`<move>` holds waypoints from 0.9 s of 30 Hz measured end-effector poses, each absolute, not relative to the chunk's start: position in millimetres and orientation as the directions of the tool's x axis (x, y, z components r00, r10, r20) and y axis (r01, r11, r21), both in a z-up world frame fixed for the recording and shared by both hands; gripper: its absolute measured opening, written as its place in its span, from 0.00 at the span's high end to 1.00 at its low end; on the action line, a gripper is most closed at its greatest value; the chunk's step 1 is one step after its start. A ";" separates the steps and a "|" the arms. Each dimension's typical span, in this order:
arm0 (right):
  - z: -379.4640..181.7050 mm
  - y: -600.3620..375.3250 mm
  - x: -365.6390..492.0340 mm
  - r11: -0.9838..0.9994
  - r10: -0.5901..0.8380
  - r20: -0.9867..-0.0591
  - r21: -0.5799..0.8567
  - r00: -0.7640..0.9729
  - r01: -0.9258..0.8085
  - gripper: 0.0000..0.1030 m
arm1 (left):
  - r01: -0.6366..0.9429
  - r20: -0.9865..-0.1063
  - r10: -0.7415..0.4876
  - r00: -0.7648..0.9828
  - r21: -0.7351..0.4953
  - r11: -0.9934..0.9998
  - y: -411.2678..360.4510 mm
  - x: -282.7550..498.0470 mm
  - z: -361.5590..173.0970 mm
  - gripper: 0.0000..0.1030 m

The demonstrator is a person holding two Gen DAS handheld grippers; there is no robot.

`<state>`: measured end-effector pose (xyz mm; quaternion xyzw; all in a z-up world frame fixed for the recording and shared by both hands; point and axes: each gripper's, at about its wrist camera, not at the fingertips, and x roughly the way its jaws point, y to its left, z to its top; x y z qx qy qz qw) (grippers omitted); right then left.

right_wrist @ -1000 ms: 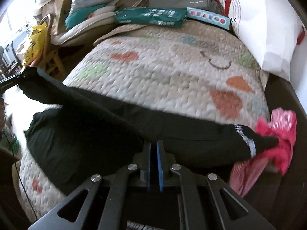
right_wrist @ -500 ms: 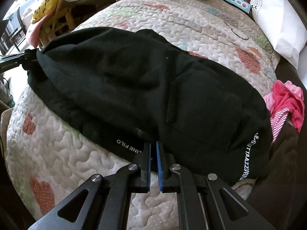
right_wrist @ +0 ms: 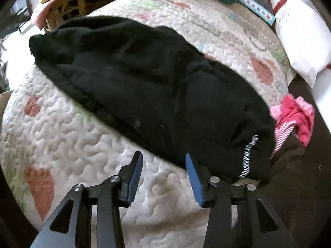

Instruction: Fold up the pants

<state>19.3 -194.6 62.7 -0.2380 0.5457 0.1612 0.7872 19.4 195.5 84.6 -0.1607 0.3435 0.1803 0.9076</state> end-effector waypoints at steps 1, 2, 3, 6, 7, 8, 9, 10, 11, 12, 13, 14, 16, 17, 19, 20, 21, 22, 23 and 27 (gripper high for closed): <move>68.9 -193.5 18.9 0.835 0.004 -0.933 -0.195 0.359 -0.515 0.53 | -0.459 -0.680 0.224 0.698 -0.185 0.869 203.4 22.2 87.7 0.32; 77.8 -189.7 19.6 0.839 0.025 -0.929 -0.181 0.368 -0.513 0.53 | -0.479 -0.681 0.225 0.696 -0.208 0.853 210.6 25.0 90.0 0.32; 86.5 -185.3 22.3 0.845 0.056 -0.924 -0.157 0.377 -0.511 0.53 | -0.504 -0.689 0.220 0.691 -0.241 0.829 219.8 30.6 91.6 0.32; 109.7 -157.0 37.7 0.854 0.191 -0.898 -0.046 0.397 -0.517 0.53 | -0.549 -0.709 0.193 0.678 -0.315 0.774 240.9 44.9 88.3 0.32; 115.2 -141.1 44.3 0.850 0.245 -0.884 -0.002 0.397 -0.527 0.53 | -0.557 -0.705 0.196 0.681 -0.327 0.763 245.3 45.3 87.1 0.32; 117.6 -128.8 48.7 0.843 0.280 -0.876 0.028 0.393 -0.538 0.53 | -0.567 -0.697 0.214 0.684 -0.325 0.757 248.9 45.8 84.8 0.32; 119.9 -109.7 54.2 0.827 0.330 -0.863 0.068 0.382 -0.559 0.53 | -0.574 -0.690 0.235 0.685 -0.312 0.758 251.1 43.4 83.1 0.32; 121.2 -88.6 58.9 0.804 0.373 -0.850 0.096 0.372 -0.587 0.53 | -0.582 -0.688 0.254 0.680 -0.296 0.757 252.6 42.0 79.9 0.32; 121.5 -64.9 63.5 0.776 0.405 -0.838 0.105 0.364 -0.621 0.53 | -0.594 -0.695 0.265 0.669 -0.286 0.752 255.3 41.1 76.1 0.32; 120.4 -36.1 68.7 0.743 0.429 -0.830 0.100 0.356 -0.662 0.53 | -0.604 -0.711 0.242 0.660 -0.310 0.734 261.4 40.8 70.4 0.32; 118.4 -10.5 72.5 0.710 0.449 -0.825 0.096 0.344 -0.698 0.53 | -0.600 -0.714 0.211 0.667 -0.347 0.721 266.6 40.4 67.6 0.32; 115.7 9.0 73.5 0.683 0.463 -0.821 0.090 0.334 -0.725 0.53 | -0.600 -0.714 0.194 0.672 -0.373 0.708 270.9 40.1 66.0 0.32; 103.7 56.1 77.4 0.612 0.460 -0.826 0.030 0.325 -0.790 0.53 | -0.616 -0.714 0.192 0.673 -0.398 0.680 279.5 36.9 65.8 0.32; 93.2 80.2 79.1 0.567 0.445 -0.840 -0.004 0.311 -0.824 0.53 | -0.616 -0.711 0.186 0.678 -0.412 0.672 281.9 34.9 65.5 0.32; 72.2 108.5 80.6 0.505 0.402 -0.869 -0.052 0.288 -0.861 0.53 | -0.609 -0.705 0.163 0.690 -0.445 0.657 286.8 32.3 65.9 0.32; 62.7 116.0 79.9 0.479 0.381 -0.882 -0.068 0.277 -0.875 0.54 | -0.607 -0.703 0.155 0.694 -0.455 0.652 287.8 31.0 65.9 0.32; 49.3 125.1 80.3 0.453 0.339 -0.901 -0.097 0.271 -0.886 0.56 | -0.603 -0.701 0.143 0.698 -0.469 0.645 288.9 29.6 66.2 0.32; 40.7 129.4 82.4 0.444 0.302 -0.917 -0.108 0.262 -0.890 0.77 | -0.599 -0.699 0.133 0.703 -0.481 0.640 289.7 28.5 66.3 0.32; 35.3 131.3 85.4 0.444 0.285 -0.929 -0.089 0.235 -0.892 0.80 | -0.597 -0.697 0.128 0.706 -0.488 0.637 290.5 28.1 66.4 0.32; 51.9 127.9 103.8 0.514 0.342 -0.912 -0.019 0.225 -0.857 0.84 | -0.600 -0.685 0.127 0.717 -0.514 0.613 295.1 27.6 69.3 0.32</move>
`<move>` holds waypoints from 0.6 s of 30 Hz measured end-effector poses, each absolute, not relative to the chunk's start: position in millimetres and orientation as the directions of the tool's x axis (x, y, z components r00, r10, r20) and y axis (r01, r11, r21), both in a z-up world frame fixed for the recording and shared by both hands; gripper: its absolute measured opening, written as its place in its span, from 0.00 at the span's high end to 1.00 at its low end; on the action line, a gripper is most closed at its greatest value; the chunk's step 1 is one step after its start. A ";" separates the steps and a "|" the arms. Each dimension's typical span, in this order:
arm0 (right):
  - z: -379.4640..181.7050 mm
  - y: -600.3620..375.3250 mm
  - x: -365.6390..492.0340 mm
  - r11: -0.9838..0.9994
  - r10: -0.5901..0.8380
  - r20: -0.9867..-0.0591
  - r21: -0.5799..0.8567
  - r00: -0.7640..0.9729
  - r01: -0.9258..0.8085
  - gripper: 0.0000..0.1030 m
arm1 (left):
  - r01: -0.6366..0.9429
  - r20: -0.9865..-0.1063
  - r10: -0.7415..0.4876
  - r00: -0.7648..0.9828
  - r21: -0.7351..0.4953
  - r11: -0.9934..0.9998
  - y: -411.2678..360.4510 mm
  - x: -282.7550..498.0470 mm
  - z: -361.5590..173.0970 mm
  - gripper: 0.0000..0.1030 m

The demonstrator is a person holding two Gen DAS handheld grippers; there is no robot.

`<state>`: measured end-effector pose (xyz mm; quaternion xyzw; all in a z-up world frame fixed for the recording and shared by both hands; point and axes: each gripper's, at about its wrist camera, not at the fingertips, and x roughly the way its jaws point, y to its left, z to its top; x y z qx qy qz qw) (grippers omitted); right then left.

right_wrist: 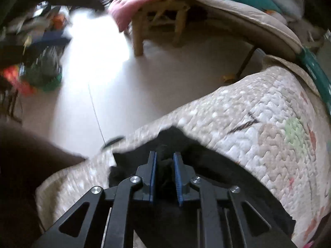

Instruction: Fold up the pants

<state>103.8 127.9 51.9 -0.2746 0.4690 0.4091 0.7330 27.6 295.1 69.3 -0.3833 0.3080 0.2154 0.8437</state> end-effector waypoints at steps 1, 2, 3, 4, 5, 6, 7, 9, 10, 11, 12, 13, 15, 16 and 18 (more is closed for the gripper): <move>55.2 129.9 110.6 0.536 0.354 -0.906 -0.005 0.230 -0.844 0.84 | -0.602 -0.683 0.132 0.718 -0.515 0.609 295.0 27.2 69.6 0.32; 56.7 133.9 117.5 0.555 0.362 -0.902 0.006 0.236 -0.832 0.84 | -0.605 -0.684 0.135 0.717 -0.514 0.608 295.2 27.4 69.5 0.32; 57.5 139.7 128.5 0.580 0.365 -0.898 0.013 0.246 -0.814 0.83 | -0.608 -0.687 0.140 0.713 -0.506 0.612 294.4 28.2 69.2 0.32; 56.0 143.4 136.7 0.600 0.364 -0.898 0.022 0.249 -0.800 0.82 | -0.612 -0.691 0.146 0.708 -0.497 0.616 293.7 28.8 68.9 0.32; 52.3 148.9 144.6 0.617 0.361 -0.901 0.038 0.239 -0.786 0.78 | -0.614 -0.693 0.148 0.705 -0.492 0.618 294.1 29.2 68.3 0.32; 48.0 152.7 150.0 0.625 0.361 -0.906 0.059 0.221 -0.778 0.77 | -0.617 -0.696 0.152 0.701 -0.487 0.618 293.5 29.6 67.4 0.32; 41.6 155.3 155.2 0.634 0.359 -0.912 0.080 0.200 -0.770 0.74 | -0.623 -0.700 0.158 0.696 -0.480 0.617 293.0 30.1 66.6 0.32; 39.6 153.3 157.8 0.663 0.359 -0.907 0.082 0.220 -0.744 0.66 | -0.631 -0.710 0.166 0.685 -0.463 0.623 291.1 32.6 64.9 0.32; 44.7 146.9 158.0 0.680 0.386 -0.893 0.106 0.231 -0.726 0.56 | -0.631 -0.713 0.167 0.681 -0.456 0.628 290.0 33.9 64.3 0.32; 50.7 139.8 158.2 0.698 0.405 -0.881 0.124 0.246 -0.705 0.48 | -0.631 -0.717 0.173 0.676 -0.442 0.637 287.0 36.0 64.1 0.32; 60.5 127.2 157.8 0.726 0.422 -0.863 0.137 0.279 -0.674 0.47 | -0.629 -0.718 0.177 0.673 -0.431 0.647 284.7 37.5 64.1 0.32; 69.7 113.2 155.4 0.748 0.431 -0.846 0.140 0.315 -0.648 0.46 | -0.625 -0.718 0.180 0.672 -0.420 0.658 281.6 39.1 64.0 0.32; 85.7 79.3 146.9 0.783 0.431 -0.820 0.132 0.377 -0.608 0.46 | -0.605 -0.722 0.182 0.668 -0.385 0.697 268.9 46.1 63.5 0.32; 89.8 64.3 142.8 0.795 0.425 -0.813 0.124 0.398 -0.594 0.45 | -0.593 -0.725 0.178 0.666 -0.370 0.715 262.8 49.5 62.7 0.32; 94.0 19.4 128.1 0.837 0.367 -0.810 0.072 0.457 -0.543 0.45 | -0.545 -0.734 0.159 0.661 -0.323 0.774 241.0 59.9 60.2 0.32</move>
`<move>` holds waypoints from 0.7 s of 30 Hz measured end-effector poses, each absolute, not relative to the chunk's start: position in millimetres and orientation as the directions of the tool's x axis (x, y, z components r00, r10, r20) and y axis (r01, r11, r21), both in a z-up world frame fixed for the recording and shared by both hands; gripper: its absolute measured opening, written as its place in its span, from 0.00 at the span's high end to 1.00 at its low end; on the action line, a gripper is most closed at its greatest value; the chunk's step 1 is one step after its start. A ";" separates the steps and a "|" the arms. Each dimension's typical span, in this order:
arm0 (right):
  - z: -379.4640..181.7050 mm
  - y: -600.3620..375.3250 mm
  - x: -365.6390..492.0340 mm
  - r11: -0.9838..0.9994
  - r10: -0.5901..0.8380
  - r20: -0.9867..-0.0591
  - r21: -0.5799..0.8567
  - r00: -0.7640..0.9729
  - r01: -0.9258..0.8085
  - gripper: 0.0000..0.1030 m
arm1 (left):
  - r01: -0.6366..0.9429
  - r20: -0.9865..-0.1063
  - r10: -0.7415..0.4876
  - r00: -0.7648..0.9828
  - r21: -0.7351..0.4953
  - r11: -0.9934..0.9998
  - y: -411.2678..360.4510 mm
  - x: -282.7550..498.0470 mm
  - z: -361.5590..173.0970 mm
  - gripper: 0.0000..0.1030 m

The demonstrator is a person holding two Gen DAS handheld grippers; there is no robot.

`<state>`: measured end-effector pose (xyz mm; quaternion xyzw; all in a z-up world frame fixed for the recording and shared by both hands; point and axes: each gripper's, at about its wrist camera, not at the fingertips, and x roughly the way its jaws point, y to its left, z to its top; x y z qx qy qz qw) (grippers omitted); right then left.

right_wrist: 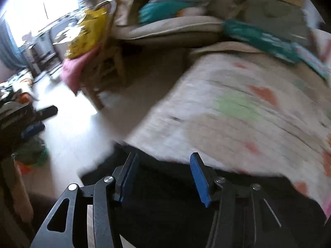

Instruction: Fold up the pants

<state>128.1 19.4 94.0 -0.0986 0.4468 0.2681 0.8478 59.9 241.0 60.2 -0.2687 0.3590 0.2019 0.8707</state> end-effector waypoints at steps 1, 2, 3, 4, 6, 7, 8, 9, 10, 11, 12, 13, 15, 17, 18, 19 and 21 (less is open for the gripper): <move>92.8 -0.2 121.2 0.857 0.326 -0.814 0.040 0.481 -0.514 0.45 | -0.524 -0.735 0.150 0.661 -0.309 0.794 232.7 63.5 59.4 0.32; 91.5 -17.8 115.3 0.873 0.294 -0.816 0.017 0.497 -0.488 0.45 | -0.492 -0.738 0.138 0.661 -0.286 0.822 221.1 68.1 57.8 0.32; 87.8 -42.3 109.0 0.894 0.253 -0.822 -0.002 0.509 -0.448 0.45 | -0.448 -0.746 0.125 0.654 -0.249 0.859 204.6 74.5 54.8 0.32; 83.7 -62.7 105.4 0.910 0.225 -0.833 -0.006 0.506 -0.414 0.45 | -0.420 -0.756 0.117 0.645 -0.222 0.880 193.9 77.9 51.2 0.32; 70.3 -106.5 104.3 0.946 0.163 -0.859 -0.003 0.486 -0.324 0.45 | -0.360 -0.787 0.104 0.608 -0.156 0.920 169.3 83.9 38.6 0.32; 64.2 -131.4 103.4 0.964 0.119 -0.869 -0.015 0.481 -0.265 0.45 | -0.334 -0.805 0.099 0.584 -0.127 0.934 159.2 85.8 30.8 0.32; 58.2 -155.3 102.9 0.978 0.068 -0.882 -0.033 0.466 -0.205 0.45 | -0.319 -0.818 0.098 0.567 -0.108 0.942 153.8 86.6 25.8 0.32; 54.3 -173.9 103.2 0.987 0.024 -0.893 -0.049 0.448 -0.150 0.45 | -0.297 -0.834 0.099 0.543 -0.081 0.951 146.4 87.6 18.5 0.32; 48.9 -199.9 102.6 0.995 -0.033 -0.907 -0.067 0.419 -0.068 0.45 | -0.282 -0.848 0.101 0.520 -0.059 0.958 141.3 88.3 12.3 0.32; 45.0 -221.4 101.3 0.997 -0.065 -0.917 -0.073 0.393 -0.006 0.45 | -0.276 -0.856 0.104 0.507 -0.046 0.960 139.8 87.4 7.7 0.32; 39.6 -244.2 98.7 0.995 -0.094 -0.931 -0.076 0.353 0.064 0.45 | -0.273 -0.863 0.111 0.492 -0.032 0.962 138.1 86.6 2.6 0.32; 35.7 -263.2 93.0 0.991 -0.107 -0.940 -0.074 0.323 0.112 0.47 | -0.270 -0.868 0.111 0.485 -0.027 0.963 138.0 85.2 -0.5 0.32; 38.4 -279.6 82.2 0.991 -0.091 -0.944 -0.055 0.318 0.119 0.55 | -0.265 -0.877 0.109 0.469 -0.022 0.964 139.6 83.8 -3.9 0.31; 41.3 -273.8 73.8 0.989 -0.137 -0.942 -0.115 0.306 0.089 0.56 | -0.266 -0.881 0.124 0.457 -0.002 0.964 139.9 82.2 -5.4 0.26; 42.0 -267.5 70.3 0.982 -0.189 -0.934 -0.176 0.304 0.071 0.54 | -0.269 -0.884 0.141 0.446 0.018 0.963 141.7 80.8 -6.6 0.22; 40.3 -267.2 67.3 0.975 -0.224 -0.926 -0.216 0.304 0.058 0.53 | -0.271 -0.886 0.146 0.439 0.023 0.962 142.8 80.2 -7.0 0.20; 42.5 -269.7 63.6 0.977 -0.214 -0.928 -0.204 0.304 0.066 0.52 | -0.284 -0.899 0.140 0.415 0.018 0.959 148.6 79.7 -9.9 0.17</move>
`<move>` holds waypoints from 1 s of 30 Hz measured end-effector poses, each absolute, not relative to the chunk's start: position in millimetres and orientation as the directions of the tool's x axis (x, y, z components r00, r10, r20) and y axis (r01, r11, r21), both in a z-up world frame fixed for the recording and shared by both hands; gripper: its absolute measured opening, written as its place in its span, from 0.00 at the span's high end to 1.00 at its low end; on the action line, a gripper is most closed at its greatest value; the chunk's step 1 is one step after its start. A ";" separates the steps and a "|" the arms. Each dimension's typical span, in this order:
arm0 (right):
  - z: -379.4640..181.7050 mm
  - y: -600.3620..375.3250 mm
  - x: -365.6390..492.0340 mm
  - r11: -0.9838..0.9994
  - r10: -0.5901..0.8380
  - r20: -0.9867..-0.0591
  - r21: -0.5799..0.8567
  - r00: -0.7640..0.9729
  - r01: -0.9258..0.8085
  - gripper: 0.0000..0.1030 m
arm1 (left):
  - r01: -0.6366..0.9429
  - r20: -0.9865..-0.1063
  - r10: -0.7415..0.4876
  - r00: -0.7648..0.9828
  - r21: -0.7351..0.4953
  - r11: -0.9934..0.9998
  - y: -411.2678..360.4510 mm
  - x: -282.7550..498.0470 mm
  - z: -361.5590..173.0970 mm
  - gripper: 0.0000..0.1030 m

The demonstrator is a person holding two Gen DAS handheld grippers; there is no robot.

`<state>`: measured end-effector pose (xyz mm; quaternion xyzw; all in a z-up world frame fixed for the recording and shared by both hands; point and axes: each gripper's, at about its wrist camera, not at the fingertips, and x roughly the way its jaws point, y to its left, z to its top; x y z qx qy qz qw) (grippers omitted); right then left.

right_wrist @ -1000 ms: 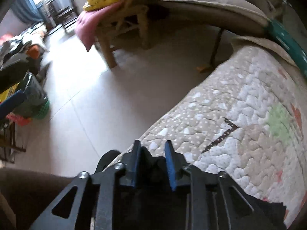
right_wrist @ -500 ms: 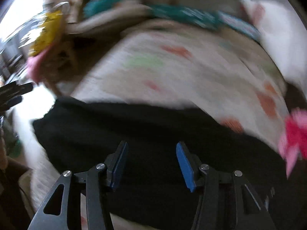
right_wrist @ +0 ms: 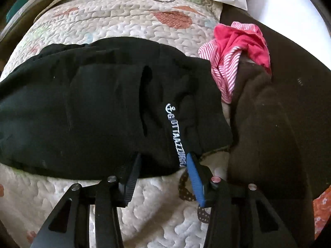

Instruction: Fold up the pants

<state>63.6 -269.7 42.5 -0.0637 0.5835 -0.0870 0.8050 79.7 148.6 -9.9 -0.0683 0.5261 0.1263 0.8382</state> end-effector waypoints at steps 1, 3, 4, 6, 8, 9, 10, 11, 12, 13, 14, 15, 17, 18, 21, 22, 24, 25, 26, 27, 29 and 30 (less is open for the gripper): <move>46.1 -274.8 62.7 0.981 -0.195 -0.931 -0.178 0.309 0.083 0.52 | -0.294 -0.903 0.134 0.408 0.008 0.956 152.6 79.3 -10.1 0.16; 56.6 -291.2 58.8 0.985 -0.162 -0.926 -0.130 0.341 0.116 0.51 | -0.346 -0.903 0.124 0.412 -0.029 0.938 165.8 75.8 -5.9 0.16; 62.3 -293.9 60.5 0.986 -0.153 -0.919 -0.115 0.363 0.124 0.49 | -0.367 -0.899 0.121 0.421 -0.046 0.929 171.8 73.2 -3.2 0.16; 75.7 -291.6 64.7 0.989 -0.127 -0.904 -0.083 0.407 0.124 0.47 | -0.412 -0.889 0.094 0.447 -0.112 0.904 186.4 67.6 2.8 0.16; 88.9 -280.5 71.7 0.996 -0.062 -0.891 -0.027 0.449 0.084 0.45 | -0.443 -0.885 0.076 0.459 -0.154 0.883 193.6 63.5 3.7 0.16; 92.9 -270.6 80.8 0.999 -0.021 -0.887 -0.001 0.462 0.045 0.45 | -0.455 -0.881 0.077 0.466 -0.164 0.875 194.7 61.4 4.8 0.16; 96.6 -258.0 92.2 1.000 0.028 -0.880 0.027 0.473 -0.007 0.45 | -0.447 -0.877 0.070 0.475 -0.172 0.878 192.4 61.4 6.3 0.17; 99.8 -243.7 105.5 0.996 0.082 -0.869 0.058 0.488 -0.065 0.45 | -0.424 -0.869 0.057 0.492 -0.181 0.887 187.3 61.2 9.1 0.17; 101.8 -231.5 117.5 0.990 0.127 -0.857 0.080 0.499 -0.115 0.45 | -0.399 -0.860 0.050 0.508 -0.184 0.898 181.4 62.6 11.7 0.17; 102.6 -218.3 128.5 0.982 0.164 -0.847 0.093 0.506 -0.162 0.45 | -0.374 -0.853 0.044 0.520 -0.181 0.910 174.8 62.6 13.6 0.17; 102.8 -203.3 139.8 0.974 0.192 -0.841 0.098 0.505 -0.206 0.45 | -0.334 -0.846 0.034 0.532 -0.173 0.927 164.6 63.2 15.5 0.17; 101.2 -189.4 151.9 0.965 0.212 -0.842 0.099 0.496 -0.244 0.45 | -0.301 -0.843 0.026 0.537 -0.162 0.940 156.2 65.2 15.6 0.17; 91.5 -160.4 180.8 0.945 0.229 -0.856 0.081 0.463 -0.318 0.46 | -0.247 -0.846 0.013 0.533 -0.141 0.959 140.5 68.1 13.5 0.17; 87.8 -152.0 186.5 0.939 0.221 -0.863 0.061 0.455 -0.339 0.46 | -0.223 -0.853 0.014 0.521 -0.120 0.967 131.8 70.1 10.2 0.17; 65.6 -127.4 204.4 0.911 0.217 -0.900 0.047 0.378 -0.411 0.46 | -0.200 -0.878 0.052 0.476 -0.051 0.978 119.0 76.1 -0.9 0.17; 54.9 -121.5 208.1 0.907 0.168 -0.915 -0.003 0.368 -0.420 0.50 | -0.201 -0.882 0.055 0.467 -0.046 0.978 118.7 76.6 -3.5 0.17; 41.6 -118.5 210.8 0.906 0.127 -0.930 -0.033 0.346 -0.422 0.93 | -0.213 -0.890 0.050 0.454 -0.053 0.976 122.2 78.6 -8.2 0.17; 42.3 -119.9 212.3 0.912 0.124 -0.927 -0.034 0.355 -0.409 0.97 | -0.218 -0.892 0.047 0.451 -0.059 0.974 123.8 79.3 -9.5 0.17; 44.7 -121.5 215.4 0.918 0.132 -0.921 -0.026 0.367 -0.395 0.98 | -0.228 -0.895 0.037 0.444 -0.072 0.971 126.3 80.7 -11.4 0.17; 46.5 -123.8 221.9 0.928 0.136 -0.918 -0.013 0.372 -0.372 0.98 | -0.233 -0.897 0.034 0.442 -0.078 0.969 127.3 80.9 -12.5 0.17; 48.6 -125.4 233.3 0.939 0.122 -0.913 -0.022 0.390 -0.345 0.99 | -0.240 -0.897 0.037 0.440 -0.078 0.968 126.7 81.3 -14.3 0.17; 48.5 -123.6 241.8 0.942 0.108 -0.912 -0.034 0.397 -0.334 0.99 | -0.239 -0.897 0.041 0.441 -0.073 0.968 125.3 80.8 -14.5 0.17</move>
